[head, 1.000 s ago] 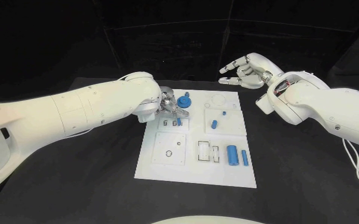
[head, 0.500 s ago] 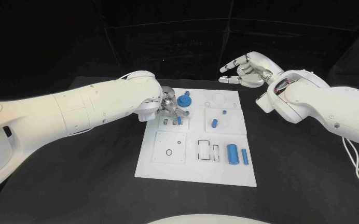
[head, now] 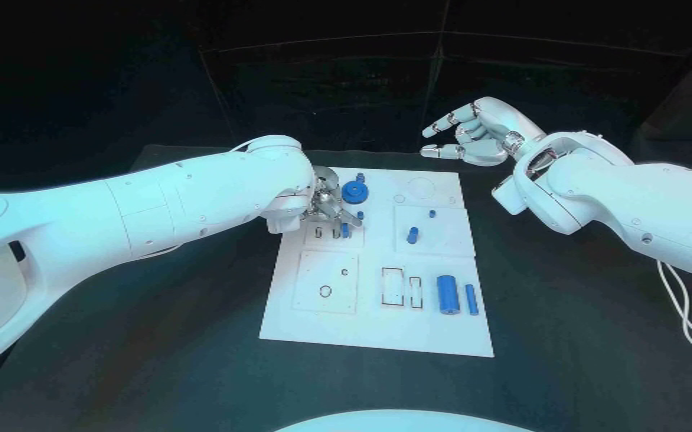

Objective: Assemble the parts on the task board

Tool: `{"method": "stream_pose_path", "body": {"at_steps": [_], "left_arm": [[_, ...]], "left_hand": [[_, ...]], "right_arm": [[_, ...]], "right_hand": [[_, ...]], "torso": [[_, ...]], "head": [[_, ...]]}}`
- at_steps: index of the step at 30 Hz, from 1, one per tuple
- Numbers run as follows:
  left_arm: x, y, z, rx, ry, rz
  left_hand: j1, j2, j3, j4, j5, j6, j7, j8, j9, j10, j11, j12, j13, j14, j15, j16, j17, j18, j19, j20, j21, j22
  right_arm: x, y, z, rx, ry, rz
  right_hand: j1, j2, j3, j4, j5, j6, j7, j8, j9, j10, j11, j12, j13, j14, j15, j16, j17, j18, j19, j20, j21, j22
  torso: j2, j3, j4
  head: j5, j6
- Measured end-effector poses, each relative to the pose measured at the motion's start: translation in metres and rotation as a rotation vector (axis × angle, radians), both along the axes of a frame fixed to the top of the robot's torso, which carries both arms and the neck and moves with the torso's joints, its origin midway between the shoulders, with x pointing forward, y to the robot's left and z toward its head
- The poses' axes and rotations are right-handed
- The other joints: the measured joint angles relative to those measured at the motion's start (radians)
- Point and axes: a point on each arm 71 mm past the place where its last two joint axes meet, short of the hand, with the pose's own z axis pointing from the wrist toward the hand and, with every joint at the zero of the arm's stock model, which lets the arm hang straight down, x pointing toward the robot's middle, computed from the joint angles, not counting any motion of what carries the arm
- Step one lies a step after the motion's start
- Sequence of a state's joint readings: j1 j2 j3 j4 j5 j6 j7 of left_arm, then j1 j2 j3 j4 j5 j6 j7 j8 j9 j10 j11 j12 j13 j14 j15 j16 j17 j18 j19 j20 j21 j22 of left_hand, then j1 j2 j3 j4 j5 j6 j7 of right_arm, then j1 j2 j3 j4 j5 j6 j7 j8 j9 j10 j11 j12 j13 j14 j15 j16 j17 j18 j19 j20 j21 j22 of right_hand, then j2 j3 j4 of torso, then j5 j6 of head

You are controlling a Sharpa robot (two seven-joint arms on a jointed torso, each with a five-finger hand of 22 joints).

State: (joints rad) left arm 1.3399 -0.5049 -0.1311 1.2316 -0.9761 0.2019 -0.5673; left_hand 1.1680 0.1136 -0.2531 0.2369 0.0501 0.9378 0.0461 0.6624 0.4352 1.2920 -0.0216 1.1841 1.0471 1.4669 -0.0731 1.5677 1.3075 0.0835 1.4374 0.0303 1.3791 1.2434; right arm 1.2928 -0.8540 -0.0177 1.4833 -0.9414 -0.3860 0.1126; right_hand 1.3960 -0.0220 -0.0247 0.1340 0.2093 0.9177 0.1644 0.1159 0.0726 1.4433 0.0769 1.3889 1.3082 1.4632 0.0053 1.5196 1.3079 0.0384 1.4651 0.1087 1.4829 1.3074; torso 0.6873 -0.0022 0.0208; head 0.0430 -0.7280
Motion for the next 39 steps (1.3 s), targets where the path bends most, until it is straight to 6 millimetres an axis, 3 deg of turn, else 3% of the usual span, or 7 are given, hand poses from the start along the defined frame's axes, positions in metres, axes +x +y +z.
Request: {"method": "stream_pose_path", "body": {"at_steps": [10, 14, 26, 34, 37, 39], "left_arm": [[-0.0007, 0.0002, -0.0006, 0.006, 0.008, -0.006], [-0.0008, 0.0001, -0.0007, 0.007, 0.009, -0.007], [-0.0007, -0.0009, -0.0007, 0.006, 0.009, -0.009], [-0.0003, -0.0012, 0.0015, 0.0, 0.005, -0.014], [-0.0006, -0.0004, 0.0018, -0.002, 0.004, -0.016], [-0.001, 0.0006, 0.0019, -0.004, 0.004, -0.016]], "left_hand": [[0.0, 0.0, 0.005, -0.005, 0.0, 0.0, 0.0, 0.005, 0.003, 0.0, 0.0, 0.005, 0.007, 0.0, 0.0, 0.0, 0.0, 0.0, 0.0, 0.0, 0.0, 0.004], [0.008, -0.001, 0.012, -0.012, 0.0, 0.0, 0.0, 0.012, 0.006, 0.0, 0.0, 0.005, 0.007, 0.0, 0.0, 0.0, 0.0, -0.015, 0.0, 0.0, 0.0, 0.006], [0.125, 0.023, 0.132, -0.096, 0.005, -0.025, -0.011, 0.017, 0.014, 0.003, -0.004, 0.005, 0.006, 0.0, -0.007, 0.0, 0.0, -0.015, 0.002, -0.002, 0.008, 0.016], [0.166, -0.002, 0.233, -0.146, 0.063, -0.037, -0.009, -0.009, -0.001, -0.015, -0.01, -0.024, -0.019, -0.003, -0.011, 0.0, 0.0, -0.015, 0.0, -0.007, 0.008, 0.015], [0.174, -0.014, 0.267, -0.133, 0.075, -0.038, -0.008, -0.032, -0.015, -0.02, -0.005, -0.036, -0.03, -0.003, -0.011, 0.0, 0.0, -0.015, 0.0, -0.007, 0.008, 0.015], [0.163, -0.038, 0.317, -0.125, 0.083, -0.035, -0.003, -0.05, -0.027, -0.02, -0.005, -0.045, -0.036, -0.003, -0.011, 0.0, 0.0, -0.015, -0.001, -0.006, 0.008, 0.015]], "right_arm": [[0.0003, 0.0, -0.0003, -0.001, 0.002, 0.001], [0.0004, -0.0001, -0.0004, -0.002, 0.003, 0.001], [0.0009, 0.0008, -0.0006, -0.002, 0.004, 0.003], [0.0013, 0.0006, -0.0009, -0.003, 0.006, 0.003], [0.0016, 0.0003, -0.001, -0.004, 0.006, 0.002], [0.0019, 0.0, -0.0011, -0.004, 0.006, 0.001]], "right_hand": [[0.0, 0.0, 0.0, 0.0, 0.0, 0.0, 0.0, 0.0, 0.0, 0.0, 0.0, 0.0, 0.0, 0.0, 0.0, 0.0, 0.0, 0.0, 0.0, 0.0, 0.0, 0.0], [0.0, 0.0, 0.0, 0.0, 0.0, 0.0, 0.0, 0.0, 0.0, 0.0, 0.0, 0.0, 0.0, 0.0, 0.0, 0.0, 0.0, 0.0, 0.0, 0.0, 0.0, 0.0], [0.0, 0.0, 0.0, 0.0, 0.004, 0.0, 0.0, 0.0, 0.0, 0.0, 0.0, 0.0, 0.0, 0.0, 0.0, 0.0, 0.0, 0.0, 0.0, 0.0, 0.0, 0.0], [0.0, 0.0, -0.003, -0.003, 0.009, 0.0, 0.0, 0.0, 0.0, 0.0, 0.0, 0.0, 0.0, 0.004, -0.004, 0.0, 0.0, 0.0, 0.0, 0.0, 0.0, 0.0], [0.0, 0.0, -0.003, -0.003, 0.015, 0.0, 0.0, 0.0, 0.0, 0.0, 0.0, 0.0, 0.0, 0.004, -0.004, 0.0, 0.0, 0.0, 0.0, 0.0, 0.0, 0.0], [0.0, 0.0, -0.003, -0.003, 0.015, 0.0, 0.0, 0.0, 0.0, 0.0, 0.0, 0.0, 0.0, 0.004, -0.004, 0.0, 0.0, 0.0, 0.0, 0.0, 0.0, 0.0]], "torso": [[0.0, 0.0002, 0.0], [0.0, 0.0002, 0.0], [0.0, -0.0002, 0.0004], [0.0, -0.0004, 0.0007], [0.0, -0.0004, 0.0009], [0.0, -0.0004, 0.0012]], "head": [[-0.001, -0.002], [-0.001, -0.002], [-0.001, -0.004], [-0.001, -0.008], [-0.002, -0.008], [-0.002, -0.008]]}}
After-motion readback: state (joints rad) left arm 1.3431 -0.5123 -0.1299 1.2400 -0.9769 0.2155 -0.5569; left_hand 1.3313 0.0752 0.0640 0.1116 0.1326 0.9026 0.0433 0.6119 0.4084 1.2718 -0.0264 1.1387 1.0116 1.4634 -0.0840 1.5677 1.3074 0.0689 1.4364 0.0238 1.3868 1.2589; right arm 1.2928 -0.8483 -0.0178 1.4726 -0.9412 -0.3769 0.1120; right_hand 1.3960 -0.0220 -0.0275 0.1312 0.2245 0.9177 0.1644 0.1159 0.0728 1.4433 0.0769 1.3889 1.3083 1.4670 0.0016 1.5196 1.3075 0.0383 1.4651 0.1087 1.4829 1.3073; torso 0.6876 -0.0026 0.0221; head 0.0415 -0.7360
